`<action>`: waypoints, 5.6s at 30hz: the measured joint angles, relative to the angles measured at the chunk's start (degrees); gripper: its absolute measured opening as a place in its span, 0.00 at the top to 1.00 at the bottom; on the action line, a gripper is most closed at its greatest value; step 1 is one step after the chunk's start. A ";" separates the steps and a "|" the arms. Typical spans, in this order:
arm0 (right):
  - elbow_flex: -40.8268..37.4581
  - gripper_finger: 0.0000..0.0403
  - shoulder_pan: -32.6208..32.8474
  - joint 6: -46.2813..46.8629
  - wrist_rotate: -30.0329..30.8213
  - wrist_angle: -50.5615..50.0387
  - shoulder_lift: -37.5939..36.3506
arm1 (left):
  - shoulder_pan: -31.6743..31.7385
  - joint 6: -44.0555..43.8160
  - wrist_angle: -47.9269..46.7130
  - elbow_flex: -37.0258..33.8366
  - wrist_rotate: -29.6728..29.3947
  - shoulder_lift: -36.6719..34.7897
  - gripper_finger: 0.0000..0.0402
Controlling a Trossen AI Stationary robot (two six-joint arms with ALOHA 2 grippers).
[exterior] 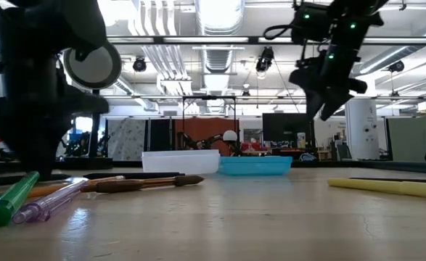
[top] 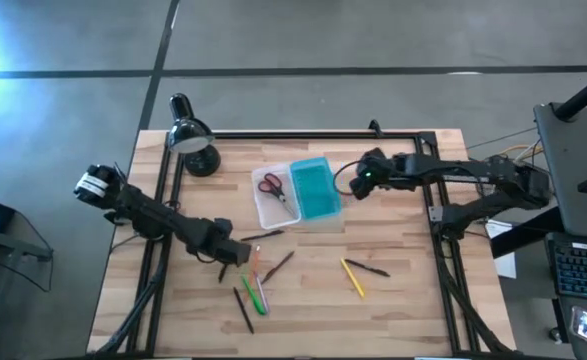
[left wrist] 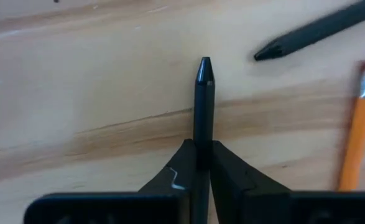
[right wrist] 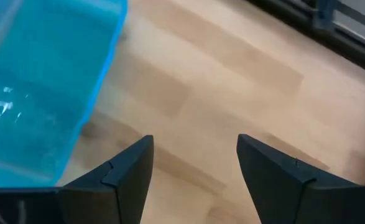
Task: Pick & place school supplies into a supply box
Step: Put the left black pen into the supply box, then put the right black pen into the supply box, then put the top black pen into the supply box
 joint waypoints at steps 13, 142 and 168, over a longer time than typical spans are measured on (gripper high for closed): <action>-7.62 0.44 -8.85 -6.28 -6.39 16.17 -8.25 | 11.85 -3.63 4.47 5.46 -25.87 -18.32 0.98; 38.45 0.45 2.27 4.49 -29.29 17.39 39.62 | 29.82 65.24 15.03 -14.28 15.42 -31.85 0.67; 14.15 0.42 7.57 -19.50 -12.75 6.89 12.23 | 10.50 77.91 21.34 -6.89 -2.34 -7.69 0.68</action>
